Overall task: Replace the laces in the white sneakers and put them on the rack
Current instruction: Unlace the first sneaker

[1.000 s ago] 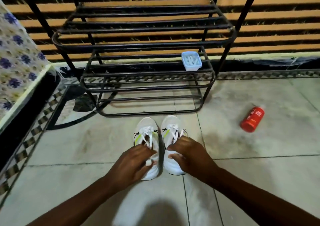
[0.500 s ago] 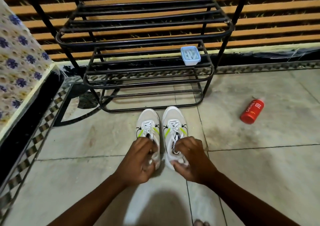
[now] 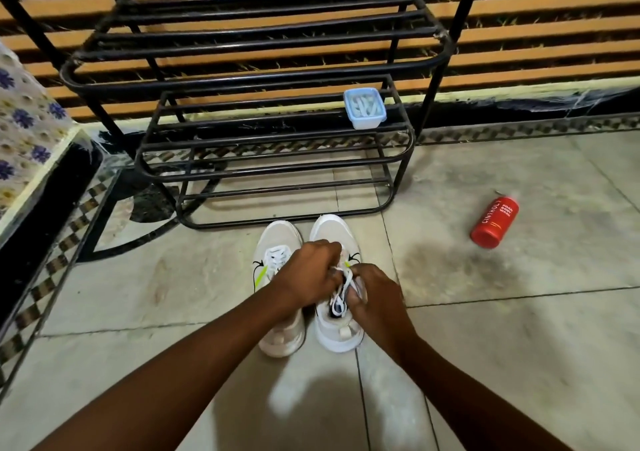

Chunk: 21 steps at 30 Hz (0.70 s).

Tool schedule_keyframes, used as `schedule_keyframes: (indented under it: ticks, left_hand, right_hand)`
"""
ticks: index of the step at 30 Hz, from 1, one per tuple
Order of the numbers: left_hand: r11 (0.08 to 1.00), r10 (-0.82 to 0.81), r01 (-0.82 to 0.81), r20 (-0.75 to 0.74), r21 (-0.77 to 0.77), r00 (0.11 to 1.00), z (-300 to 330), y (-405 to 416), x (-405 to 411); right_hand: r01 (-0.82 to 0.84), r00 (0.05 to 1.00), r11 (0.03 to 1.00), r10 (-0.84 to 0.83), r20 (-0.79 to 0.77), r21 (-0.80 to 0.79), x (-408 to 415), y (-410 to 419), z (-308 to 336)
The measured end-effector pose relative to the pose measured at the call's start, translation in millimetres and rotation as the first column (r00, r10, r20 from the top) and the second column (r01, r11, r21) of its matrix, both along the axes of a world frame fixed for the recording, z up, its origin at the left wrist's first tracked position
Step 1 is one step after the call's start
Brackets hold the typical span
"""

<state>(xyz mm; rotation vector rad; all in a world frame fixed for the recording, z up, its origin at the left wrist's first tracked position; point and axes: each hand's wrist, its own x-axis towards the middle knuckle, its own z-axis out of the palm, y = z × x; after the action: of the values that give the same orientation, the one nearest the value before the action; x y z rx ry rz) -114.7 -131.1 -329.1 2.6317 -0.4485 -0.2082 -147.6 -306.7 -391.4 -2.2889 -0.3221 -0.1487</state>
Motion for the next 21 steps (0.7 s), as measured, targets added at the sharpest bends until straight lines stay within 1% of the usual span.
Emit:
schedule_keyframes:
  ticks: [3, 6, 9, 10, 11, 13, 15, 16, 17, 18, 19, 20, 21]
  left_hand:
    - [0.987, -0.152, 0.146, 0.082, 0.072, 0.985, -4.0, 1.6, 0.9]
    - [0.969, -0.236, 0.23, 0.069, 0.091, 0.969, -4.7, 3.9, 2.5]
    - [0.962, -0.266, 0.262, 0.053, 0.076, 0.962, -5.5, 10.2, 7.6]
    - [0.97, -0.24, 0.238, 0.052, 0.048, 0.969, -6.1, 12.9, 8.2]
    - [0.984, -0.179, 0.179, 0.05, 0.002, 0.983, -7.6, 14.8, 8.4]
    - [0.993, 0.055, -0.053, 0.015, -0.11, 0.998, -12.5, 16.2, 6.8]
    - [0.933, 0.302, -0.305, -0.045, -0.19, 0.952, -18.4, 12.3, 4.2]
    - [0.887, 0.388, -0.394, -0.073, -0.24, 0.919, -20.8, 8.4, 3.1]
    - [0.837, 0.44, -0.448, -0.099, -0.313, 0.892, -20.6, 4.5, 2.2]
    - [0.797, 0.458, -0.466, -0.119, -0.383, 0.881, -17.8, 1.4, 2.3]
    - [0.785, 0.441, -0.452, -0.131, -0.424, 0.888, -13.5, -0.4, 2.3]
    - [0.802, 0.401, -0.42, -0.137, -0.426, 0.906, -8.3, -0.6, 2.7]
    - [0.839, 0.343, -0.373, -0.146, -0.396, 0.928, -3.6, -0.3, 3.0]
  right_hand:
    - [0.053, 0.998, 0.998, -0.054, 0.029, 0.031, -10.9, 5.0, -6.1]
    - [0.09, 0.995, 0.991, -0.092, 0.022, 0.096, -16.3, 6.8, -8.7]
    - [0.094, 0.995, 0.993, -0.096, 0.017, 0.073, -15.2, 7.2, -9.3]
    - [0.086, 0.996, 0.994, -0.088, 0.022, 0.062, -14.2, 6.8, -8.8]
    - [0.079, 0.996, 0.996, -0.08, 0.026, 0.052, -13.0, 6.2, -9.3]
    - [0.064, 0.997, 0.997, -0.066, 0.034, 0.043, -11.5, 6.1, -10.3]
    - [0.072, 0.997, 0.997, -0.073, 0.03, 0.038, -10.9, 8.3, -8.9]
    - [0.084, 0.996, 0.996, -0.085, 0.033, 0.032, -10.0, 9.1, -9.0]
    - [0.095, 0.995, 0.995, -0.096, 0.038, 0.022, -9.1, 9.5, -9.2]
    - [0.102, 0.994, 0.995, -0.102, 0.047, 0.011, -7.9, 9.7, -8.9]
    - [0.105, 0.993, 0.995, -0.104, 0.052, -0.001, -6.8, 8.9, -8.5]
    - [0.102, 0.993, 0.995, -0.101, 0.057, -0.012, -4.8, 7.9, -7.5]
    - [0.099, 0.993, 0.995, -0.097, 0.061, -0.025, -2.3, 6.5, -6.8]
